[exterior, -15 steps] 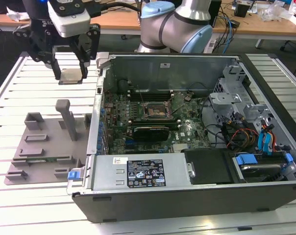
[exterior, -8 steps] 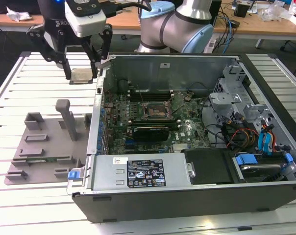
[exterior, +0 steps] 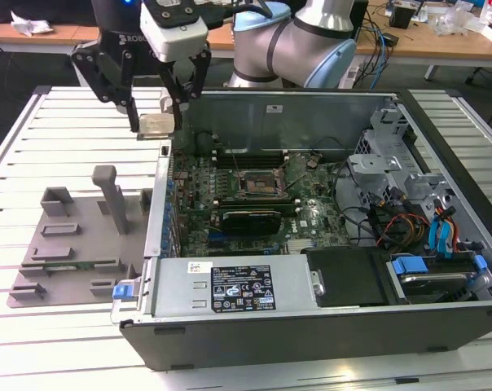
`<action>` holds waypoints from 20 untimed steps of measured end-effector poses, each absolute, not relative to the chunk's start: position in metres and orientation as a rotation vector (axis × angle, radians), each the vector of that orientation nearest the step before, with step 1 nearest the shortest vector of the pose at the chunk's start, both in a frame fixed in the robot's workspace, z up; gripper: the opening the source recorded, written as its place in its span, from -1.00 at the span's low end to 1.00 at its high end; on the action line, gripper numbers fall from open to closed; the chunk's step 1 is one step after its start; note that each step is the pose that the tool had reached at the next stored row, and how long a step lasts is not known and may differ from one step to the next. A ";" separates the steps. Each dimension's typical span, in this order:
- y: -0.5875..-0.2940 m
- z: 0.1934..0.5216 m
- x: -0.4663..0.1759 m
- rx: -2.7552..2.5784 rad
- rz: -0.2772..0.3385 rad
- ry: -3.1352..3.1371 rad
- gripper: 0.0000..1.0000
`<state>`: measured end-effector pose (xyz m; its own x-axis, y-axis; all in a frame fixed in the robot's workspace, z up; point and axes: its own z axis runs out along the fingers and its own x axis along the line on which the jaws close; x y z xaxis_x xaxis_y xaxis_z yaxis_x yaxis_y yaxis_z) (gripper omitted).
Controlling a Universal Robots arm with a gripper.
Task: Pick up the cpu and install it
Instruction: 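Pick up the cpu and move it towards the insertion slot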
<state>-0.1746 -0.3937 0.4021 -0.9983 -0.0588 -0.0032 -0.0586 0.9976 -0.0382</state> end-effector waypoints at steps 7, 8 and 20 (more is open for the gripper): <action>-0.393 0.402 -0.149 -0.092 -0.060 3.135 0.10; -0.393 0.402 -0.146 -0.092 -0.060 3.135 0.10; -0.393 0.402 -0.101 -0.092 -0.060 3.136 0.10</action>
<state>-0.1006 -0.3926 0.4022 -0.9983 -0.0587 -0.0030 -0.0586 0.9976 -0.0383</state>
